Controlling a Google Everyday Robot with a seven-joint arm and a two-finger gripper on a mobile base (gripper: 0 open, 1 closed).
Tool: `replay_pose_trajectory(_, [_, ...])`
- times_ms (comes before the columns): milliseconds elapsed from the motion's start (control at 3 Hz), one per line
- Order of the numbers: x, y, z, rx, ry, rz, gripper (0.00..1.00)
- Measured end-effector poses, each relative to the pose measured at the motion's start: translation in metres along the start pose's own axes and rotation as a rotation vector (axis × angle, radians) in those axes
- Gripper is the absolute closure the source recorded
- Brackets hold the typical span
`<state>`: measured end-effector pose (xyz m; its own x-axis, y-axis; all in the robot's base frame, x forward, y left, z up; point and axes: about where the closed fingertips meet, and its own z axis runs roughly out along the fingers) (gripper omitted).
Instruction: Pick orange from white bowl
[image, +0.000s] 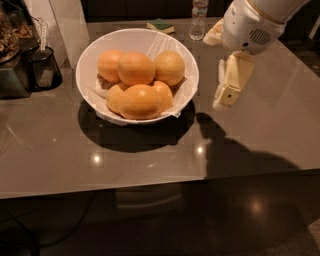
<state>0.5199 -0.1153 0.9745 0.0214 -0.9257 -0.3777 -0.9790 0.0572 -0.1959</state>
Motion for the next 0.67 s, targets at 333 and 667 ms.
replay_pose_trajectory(333, [-0.0279, -0.0156, 0.0181, -0.044, -0.041, -0.068, 0.00])
replay_pose_trajectory(667, [-0.0301, -0.0177, 0.0185, -0.037, -0.045, -0.069, 0.00])
